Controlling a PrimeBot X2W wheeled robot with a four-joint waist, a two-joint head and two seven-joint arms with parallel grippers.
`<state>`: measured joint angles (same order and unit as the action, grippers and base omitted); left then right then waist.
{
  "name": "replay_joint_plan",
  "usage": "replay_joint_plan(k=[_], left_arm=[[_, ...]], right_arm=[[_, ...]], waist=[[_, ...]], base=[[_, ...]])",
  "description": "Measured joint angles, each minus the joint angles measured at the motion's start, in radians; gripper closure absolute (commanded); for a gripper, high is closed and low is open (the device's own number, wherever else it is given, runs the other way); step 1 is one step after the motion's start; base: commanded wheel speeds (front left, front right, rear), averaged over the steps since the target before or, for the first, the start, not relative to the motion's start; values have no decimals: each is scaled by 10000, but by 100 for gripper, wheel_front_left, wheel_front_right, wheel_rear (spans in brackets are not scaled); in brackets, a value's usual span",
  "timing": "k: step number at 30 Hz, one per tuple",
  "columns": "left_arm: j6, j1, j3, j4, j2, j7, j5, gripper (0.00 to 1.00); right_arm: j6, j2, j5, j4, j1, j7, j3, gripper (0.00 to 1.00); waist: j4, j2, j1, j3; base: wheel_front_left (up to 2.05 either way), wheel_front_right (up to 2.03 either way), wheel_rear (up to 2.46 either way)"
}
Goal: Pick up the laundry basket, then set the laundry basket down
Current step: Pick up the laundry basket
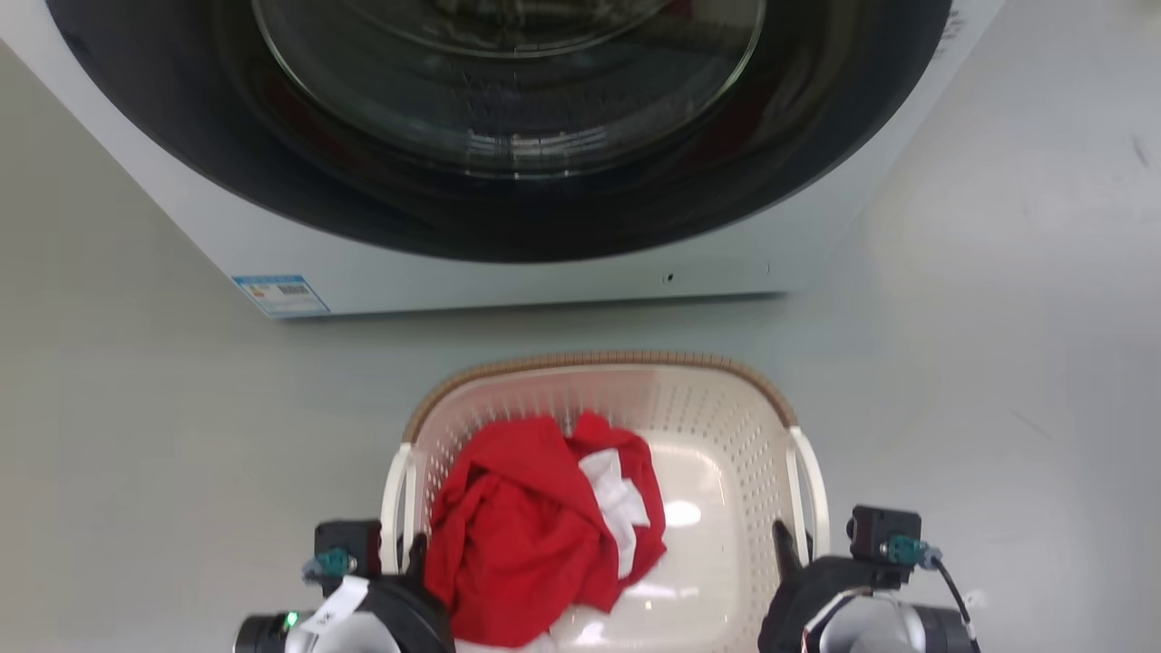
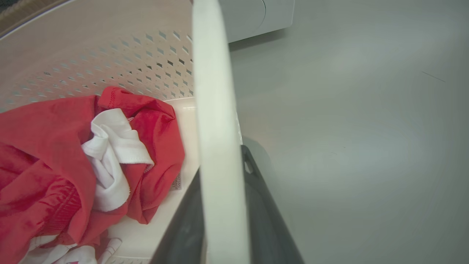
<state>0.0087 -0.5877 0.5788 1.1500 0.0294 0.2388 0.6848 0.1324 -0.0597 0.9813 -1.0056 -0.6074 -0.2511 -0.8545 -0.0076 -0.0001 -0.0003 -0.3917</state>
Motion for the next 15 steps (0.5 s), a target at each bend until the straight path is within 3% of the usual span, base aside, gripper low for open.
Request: replay_joint_plan(k=[15], left_arm=[[88,1519,784,125,27,-788,523,100]], right_arm=[[0,33,1060,-128,1426,744,-838,100]], waist=[[-25,0,1,2072]], base=[[0,0,0]])
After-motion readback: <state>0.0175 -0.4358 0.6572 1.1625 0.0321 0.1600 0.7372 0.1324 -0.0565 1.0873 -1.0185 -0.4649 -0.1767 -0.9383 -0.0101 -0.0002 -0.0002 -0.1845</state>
